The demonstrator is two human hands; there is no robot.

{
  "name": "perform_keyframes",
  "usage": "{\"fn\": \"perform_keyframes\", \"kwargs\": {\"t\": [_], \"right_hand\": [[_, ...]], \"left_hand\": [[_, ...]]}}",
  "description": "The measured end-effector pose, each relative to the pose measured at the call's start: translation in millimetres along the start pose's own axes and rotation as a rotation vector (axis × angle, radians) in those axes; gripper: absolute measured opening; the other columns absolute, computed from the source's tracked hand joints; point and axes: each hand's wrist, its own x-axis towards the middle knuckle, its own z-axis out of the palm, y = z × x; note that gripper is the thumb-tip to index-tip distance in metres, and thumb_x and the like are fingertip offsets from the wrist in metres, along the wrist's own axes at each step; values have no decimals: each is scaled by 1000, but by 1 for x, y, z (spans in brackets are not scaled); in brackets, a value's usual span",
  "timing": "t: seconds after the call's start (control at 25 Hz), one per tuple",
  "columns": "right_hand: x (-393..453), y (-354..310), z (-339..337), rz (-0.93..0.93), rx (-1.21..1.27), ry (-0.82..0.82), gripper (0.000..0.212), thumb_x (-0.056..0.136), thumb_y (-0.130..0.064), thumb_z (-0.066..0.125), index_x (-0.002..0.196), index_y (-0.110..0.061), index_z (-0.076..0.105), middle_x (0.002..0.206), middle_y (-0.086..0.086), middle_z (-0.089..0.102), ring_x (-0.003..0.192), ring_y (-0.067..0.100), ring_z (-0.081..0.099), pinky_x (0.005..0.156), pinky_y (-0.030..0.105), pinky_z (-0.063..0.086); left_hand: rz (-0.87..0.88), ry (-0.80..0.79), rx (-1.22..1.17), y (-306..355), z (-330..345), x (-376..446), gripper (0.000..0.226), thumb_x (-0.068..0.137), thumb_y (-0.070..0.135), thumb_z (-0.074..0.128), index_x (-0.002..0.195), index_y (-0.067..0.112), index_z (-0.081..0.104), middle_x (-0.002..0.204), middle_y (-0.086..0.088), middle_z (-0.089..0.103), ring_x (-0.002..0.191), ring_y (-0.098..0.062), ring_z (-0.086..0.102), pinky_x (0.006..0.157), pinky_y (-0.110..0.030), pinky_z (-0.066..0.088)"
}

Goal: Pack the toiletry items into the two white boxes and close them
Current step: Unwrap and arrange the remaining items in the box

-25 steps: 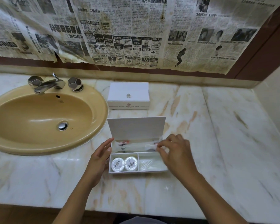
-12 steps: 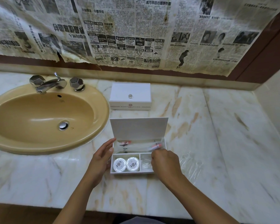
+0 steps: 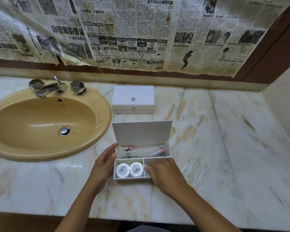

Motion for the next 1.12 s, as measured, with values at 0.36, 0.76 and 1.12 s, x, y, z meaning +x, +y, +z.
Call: {"fn": "perform_keyframes", "kwargs": {"t": [0.36,0.76,1.12], "right_hand": [[-40,41,-28,193,123,185,12,84,-12,67,93,-20,71,77,-7,61,70,13,56,69,26,47],[-74,58,-12,355,40,-278,42,91,-20,51,129,-38,52,108,-8,58,97,15,56,80,19,38],[-72,55,-7,339,-6,-237,15,89,-24,56,99,-27,67,91,-7,56,87,18,57,72,20,38]], "left_hand": [[-10,-4,-4,-1,-1,1,33,105,29,50,123,54,64,137,9,63,131,-16,56,107,-43,48],[14,-2,-7,-1,2,-2,34,106,26,49,125,50,64,130,6,68,123,-17,63,104,-40,49],[21,-19,-29,-4,-1,1,35,106,24,48,127,48,64,137,1,64,128,-20,60,109,-45,47]]}}
